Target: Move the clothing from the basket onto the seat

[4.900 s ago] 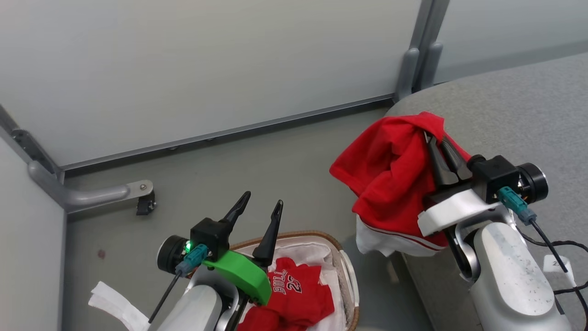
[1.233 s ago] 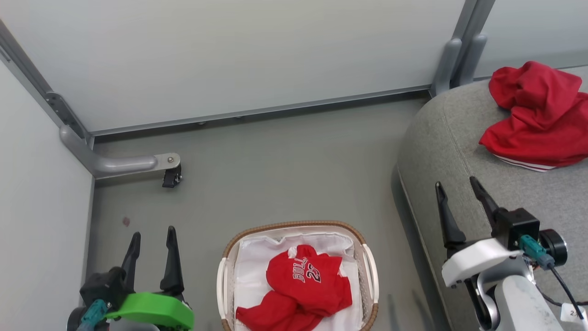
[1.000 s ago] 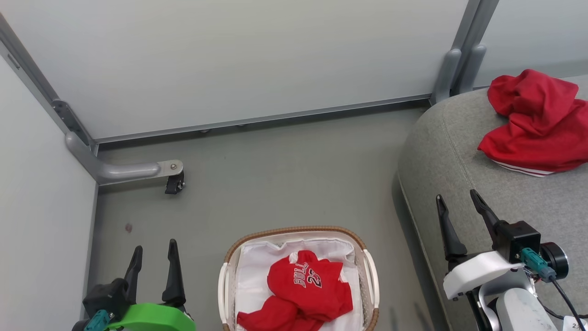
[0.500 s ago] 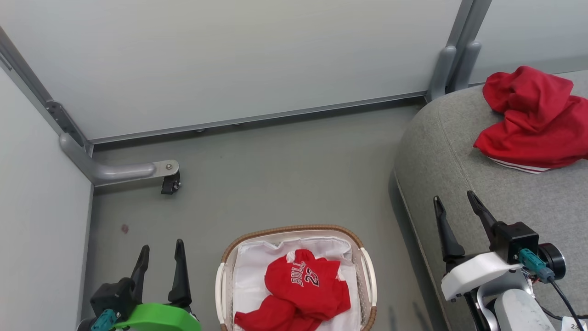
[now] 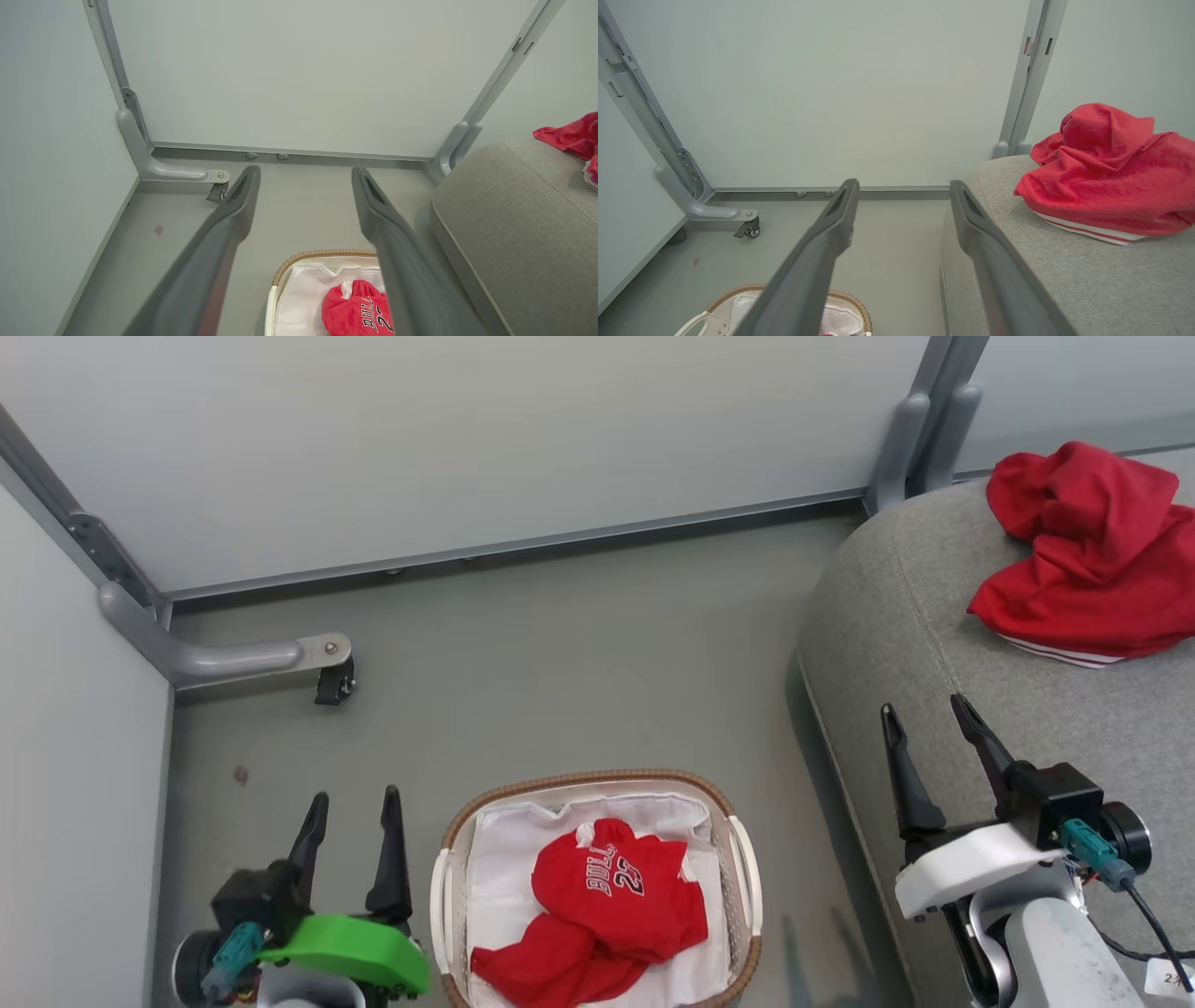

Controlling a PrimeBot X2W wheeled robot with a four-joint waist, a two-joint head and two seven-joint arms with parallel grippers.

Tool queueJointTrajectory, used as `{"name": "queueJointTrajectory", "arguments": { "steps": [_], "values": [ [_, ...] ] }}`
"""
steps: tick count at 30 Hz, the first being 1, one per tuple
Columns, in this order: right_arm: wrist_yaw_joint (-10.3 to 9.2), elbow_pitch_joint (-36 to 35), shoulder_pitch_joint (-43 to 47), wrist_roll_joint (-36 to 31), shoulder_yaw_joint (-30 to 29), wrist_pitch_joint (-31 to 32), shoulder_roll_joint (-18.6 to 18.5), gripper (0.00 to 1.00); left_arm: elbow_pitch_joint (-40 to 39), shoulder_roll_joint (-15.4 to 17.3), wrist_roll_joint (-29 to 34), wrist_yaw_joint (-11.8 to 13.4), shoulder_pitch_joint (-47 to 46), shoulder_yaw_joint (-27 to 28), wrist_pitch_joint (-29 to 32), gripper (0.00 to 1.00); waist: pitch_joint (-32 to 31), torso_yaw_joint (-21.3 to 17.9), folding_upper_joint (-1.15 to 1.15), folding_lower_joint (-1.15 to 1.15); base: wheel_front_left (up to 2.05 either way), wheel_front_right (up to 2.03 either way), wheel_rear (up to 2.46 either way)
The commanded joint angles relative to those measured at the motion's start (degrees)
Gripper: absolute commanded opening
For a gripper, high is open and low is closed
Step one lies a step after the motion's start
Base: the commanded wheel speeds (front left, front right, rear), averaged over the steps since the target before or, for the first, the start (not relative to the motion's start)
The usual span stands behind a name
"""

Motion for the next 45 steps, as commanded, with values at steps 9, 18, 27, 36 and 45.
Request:
{"name": "queueJointTrajectory", "arguments": {
  "steps": [9, 18, 27, 36, 45],
  "values": [
    [-0.08, -2.9, -5.4, 0.4, -0.6, -0.1, -0.2, 1.0, 8.1, 0.1, 3.2, -1.4, -13.0, -6.8, 0.0, 1.0, 12.5, -3.5, 0.0, 0.0, 0.0, 0.0, 0.0],
    [-0.08, -5.8, -10.8, 2.0, 0.2, -0.1, -0.2, 1.0, 25.7, 0.6, 6.5, -1.9, -26.1, -13.2, 0.0, 1.0, 24.6, -9.0, 0.0, 0.0, 0.0, 0.0, 0.0],
    [-0.08, -8.3, -13.9, 5.0, 2.7, -0.1, -0.1, 1.0, 40.4, 1.4, 7.8, -1.9, -35.2, -20.2, 2.8, 1.0, 32.5, -14.7, 0.0, 0.0, 0.0, 0.0, 0.0],
    [-0.08, -13.2, -16.3, 8.2, 4.3, -0.1, -0.1, 1.0, 46.0, 4.7, 6.6, -1.9, -43.5, -25.5, 5.0, 1.0, 41.5, -18.9, 0.0, 0.0, 0.0, 0.0, 0.0],
    [-0.08, -15.4, -17.3, 9.6, 5.2, -0.1, -0.1, 1.0, 50.1, 5.9, 4.7, -1.9, -46.8, -29.9, 10.0, 1.0, 44.3, -20.2, 0.0, 0.0, 0.0, 0.0, 0.0]
  ]
}}
